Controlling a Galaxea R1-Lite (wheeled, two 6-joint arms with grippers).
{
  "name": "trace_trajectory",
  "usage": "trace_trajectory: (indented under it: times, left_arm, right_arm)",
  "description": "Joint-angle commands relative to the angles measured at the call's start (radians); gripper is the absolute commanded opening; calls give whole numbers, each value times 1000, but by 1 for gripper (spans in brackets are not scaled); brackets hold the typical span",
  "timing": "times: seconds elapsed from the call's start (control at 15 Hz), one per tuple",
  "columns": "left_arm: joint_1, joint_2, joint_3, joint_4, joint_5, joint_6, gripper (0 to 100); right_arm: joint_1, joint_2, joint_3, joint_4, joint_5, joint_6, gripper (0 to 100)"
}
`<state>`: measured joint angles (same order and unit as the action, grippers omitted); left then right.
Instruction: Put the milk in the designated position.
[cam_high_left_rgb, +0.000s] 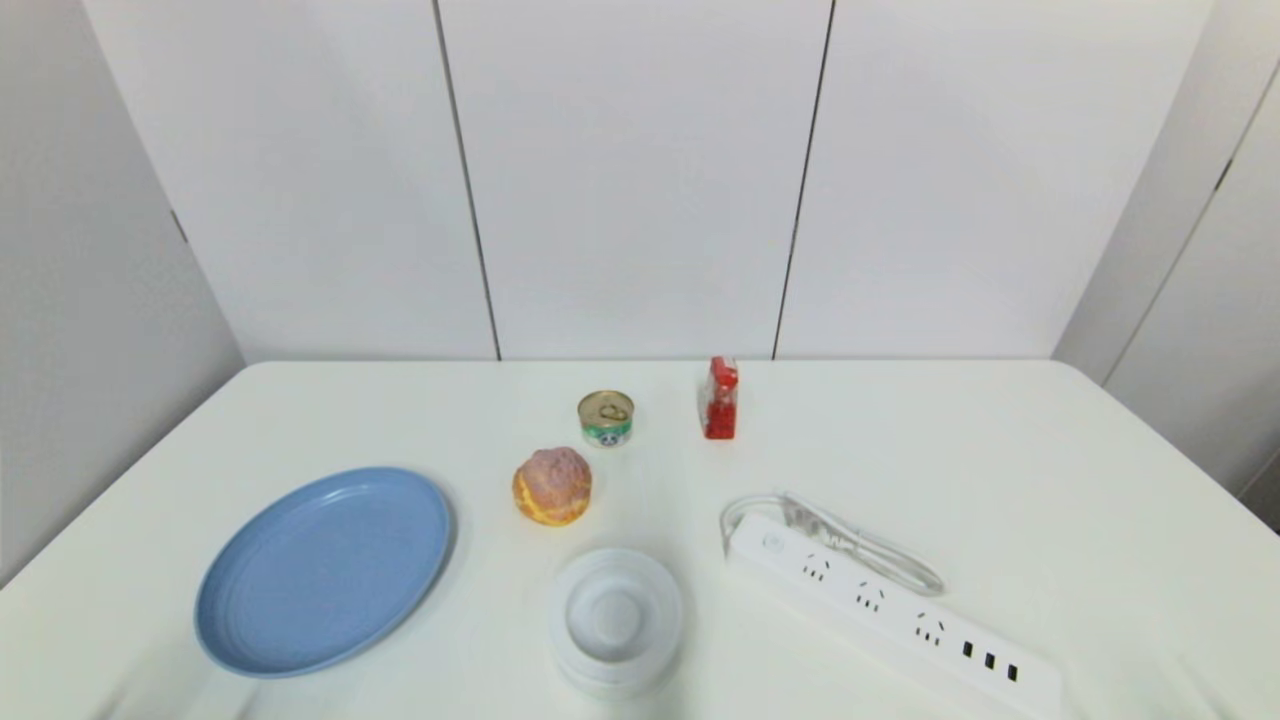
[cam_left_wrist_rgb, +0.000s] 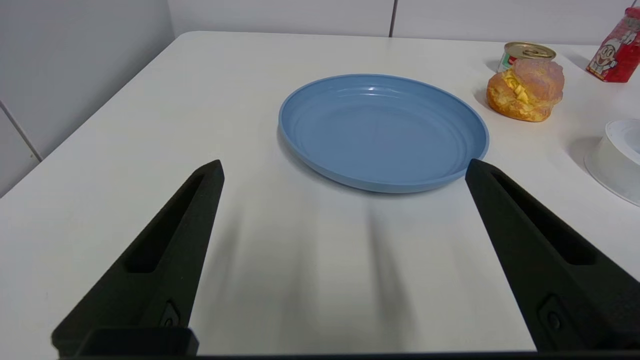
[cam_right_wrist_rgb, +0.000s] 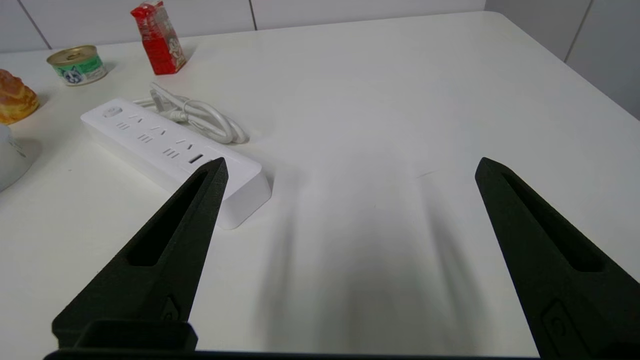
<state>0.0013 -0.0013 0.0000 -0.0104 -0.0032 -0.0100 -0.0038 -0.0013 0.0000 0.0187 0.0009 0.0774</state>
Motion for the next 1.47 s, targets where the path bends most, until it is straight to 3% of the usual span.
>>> trace_trajectory:
  times: [0.07,0.8,1.07,1.27,1.47]
  left_arm:
    - [0,1,0,0,0,-1,100]
    - [8,80,-12,33,5,1,100]
    - [63,445,-284,29,-1,119,100]
    - [55,756,-595,29,-66,188,100]
    - [-32,1107,-966,30,-164,231,100]
  right_arm:
    - [1,1,0,0,1,1,100]
    - [-1,1,0,0,1,1,100]
    - [1,1,0,0,1,1,100]
    - [-1,1,-2,0,1,1,100]
    - [1,1,0,0,1,1,100]
